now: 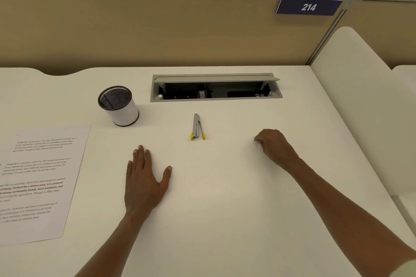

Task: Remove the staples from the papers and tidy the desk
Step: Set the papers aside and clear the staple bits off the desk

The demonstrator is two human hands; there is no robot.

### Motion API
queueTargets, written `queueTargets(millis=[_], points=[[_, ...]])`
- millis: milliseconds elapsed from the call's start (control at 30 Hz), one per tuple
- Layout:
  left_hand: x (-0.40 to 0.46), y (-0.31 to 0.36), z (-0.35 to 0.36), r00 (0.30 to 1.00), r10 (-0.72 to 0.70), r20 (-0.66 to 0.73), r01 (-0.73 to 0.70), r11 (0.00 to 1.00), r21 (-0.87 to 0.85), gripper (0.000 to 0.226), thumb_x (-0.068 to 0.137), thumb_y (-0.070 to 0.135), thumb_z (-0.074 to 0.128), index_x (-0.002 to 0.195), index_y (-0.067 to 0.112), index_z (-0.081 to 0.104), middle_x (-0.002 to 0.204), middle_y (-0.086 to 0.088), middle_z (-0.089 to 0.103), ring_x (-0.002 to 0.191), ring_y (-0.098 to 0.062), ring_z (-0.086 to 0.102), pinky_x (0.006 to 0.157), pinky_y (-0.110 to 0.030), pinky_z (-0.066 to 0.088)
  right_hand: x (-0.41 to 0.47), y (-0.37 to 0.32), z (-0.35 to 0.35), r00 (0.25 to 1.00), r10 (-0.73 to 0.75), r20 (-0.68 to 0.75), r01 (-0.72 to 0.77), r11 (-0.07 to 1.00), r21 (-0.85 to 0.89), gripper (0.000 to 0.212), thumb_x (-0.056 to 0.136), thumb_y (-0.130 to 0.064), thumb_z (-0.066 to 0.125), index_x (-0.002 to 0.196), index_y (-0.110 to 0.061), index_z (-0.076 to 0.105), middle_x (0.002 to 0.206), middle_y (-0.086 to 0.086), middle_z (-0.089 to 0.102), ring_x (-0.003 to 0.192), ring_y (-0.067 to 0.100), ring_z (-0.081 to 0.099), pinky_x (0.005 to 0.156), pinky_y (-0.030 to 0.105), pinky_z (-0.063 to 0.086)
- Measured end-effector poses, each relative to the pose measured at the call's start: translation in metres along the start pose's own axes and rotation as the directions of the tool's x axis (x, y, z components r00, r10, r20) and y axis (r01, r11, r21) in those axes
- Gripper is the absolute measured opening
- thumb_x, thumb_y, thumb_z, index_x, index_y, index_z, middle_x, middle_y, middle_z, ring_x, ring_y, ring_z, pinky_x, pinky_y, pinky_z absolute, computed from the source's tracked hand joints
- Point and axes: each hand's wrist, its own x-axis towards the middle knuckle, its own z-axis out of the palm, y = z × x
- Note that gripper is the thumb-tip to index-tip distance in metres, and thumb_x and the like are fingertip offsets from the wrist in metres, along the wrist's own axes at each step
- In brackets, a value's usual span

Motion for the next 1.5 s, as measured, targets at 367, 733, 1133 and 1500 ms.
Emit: queueTargets(millis=[367,733,1133,1500], points=[[0.001,-0.001,0.002,1.0,0.009,-0.005,-0.009,1.0,0.008,0.093,0.09,0.068,0.029,0.156,0.003,0.025,0.169,-0.009,0.01,0.156,-0.018,0.003,0.127,-0.04,0.009,-0.009,-0.006,-0.009,0.744,0.606,0.282,-0.429,0.108,0.897,0.015,0.079,0.009,0.07,0.094,0.007,0.071,0.086,0.018,0.071,0.075,0.026,0.068,0.079,0.028,0.058],[0.001,-0.002,0.001,1.0,0.007,-0.002,-0.007,1.0,0.005,0.093,0.089,0.068,0.029,0.157,0.003,0.023,0.168,-0.009,0.01,0.156,-0.019,0.004,0.127,-0.041,0.011,-0.012,-0.032,-0.002,0.733,0.528,0.429,-0.096,-0.543,0.834,0.028,0.087,0.013,0.055,0.071,0.003,0.076,0.08,0.011,0.07,0.075,0.017,0.071,0.068,0.022,0.058],[0.0,0.001,0.0,1.0,0.002,-0.006,-0.002,1.0,-0.008,0.094,0.089,0.068,0.028,0.158,0.004,0.023,0.169,-0.007,0.007,0.156,-0.017,0.001,0.127,-0.039,0.009,0.031,-0.135,-0.008,0.832,0.325,0.449,-0.184,-0.603,0.776,0.016,0.089,0.013,0.053,0.089,0.008,0.068,0.08,0.012,0.07,0.077,0.017,0.07,0.071,0.021,0.058],[0.0,0.001,-0.001,1.0,0.007,-0.006,-0.007,1.0,-0.014,0.091,0.092,0.067,0.029,0.158,0.005,0.02,0.169,-0.007,0.004,0.156,-0.018,-0.002,0.127,-0.037,0.006,0.115,-0.254,-0.006,0.871,0.091,0.483,-0.347,-0.583,0.735,0.013,0.089,0.012,0.055,0.095,0.008,0.065,0.082,0.014,0.07,0.075,0.019,0.07,0.073,0.023,0.059]])
